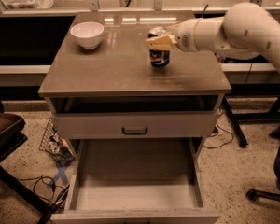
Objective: Pick pepsi can from middle drawer and place on counter
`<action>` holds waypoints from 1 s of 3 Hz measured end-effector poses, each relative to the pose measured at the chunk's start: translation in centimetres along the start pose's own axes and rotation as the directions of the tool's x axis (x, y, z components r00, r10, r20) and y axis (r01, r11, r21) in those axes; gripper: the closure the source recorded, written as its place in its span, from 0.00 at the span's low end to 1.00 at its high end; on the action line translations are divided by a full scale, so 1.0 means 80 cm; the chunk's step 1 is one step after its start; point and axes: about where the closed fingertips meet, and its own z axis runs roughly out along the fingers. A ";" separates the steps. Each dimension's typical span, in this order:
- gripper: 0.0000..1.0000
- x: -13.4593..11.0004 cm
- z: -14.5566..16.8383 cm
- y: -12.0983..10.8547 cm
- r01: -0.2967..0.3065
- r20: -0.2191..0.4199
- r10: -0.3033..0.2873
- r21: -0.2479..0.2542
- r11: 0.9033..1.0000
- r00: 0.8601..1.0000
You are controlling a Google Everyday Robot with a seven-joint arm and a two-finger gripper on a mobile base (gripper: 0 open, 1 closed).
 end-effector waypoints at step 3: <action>1.00 0.021 0.046 -0.065 -0.104 0.101 0.101 0.031 0.994 0.990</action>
Offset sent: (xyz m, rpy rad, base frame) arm 0.0758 -0.0299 -0.0315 0.1827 -0.0155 -0.1037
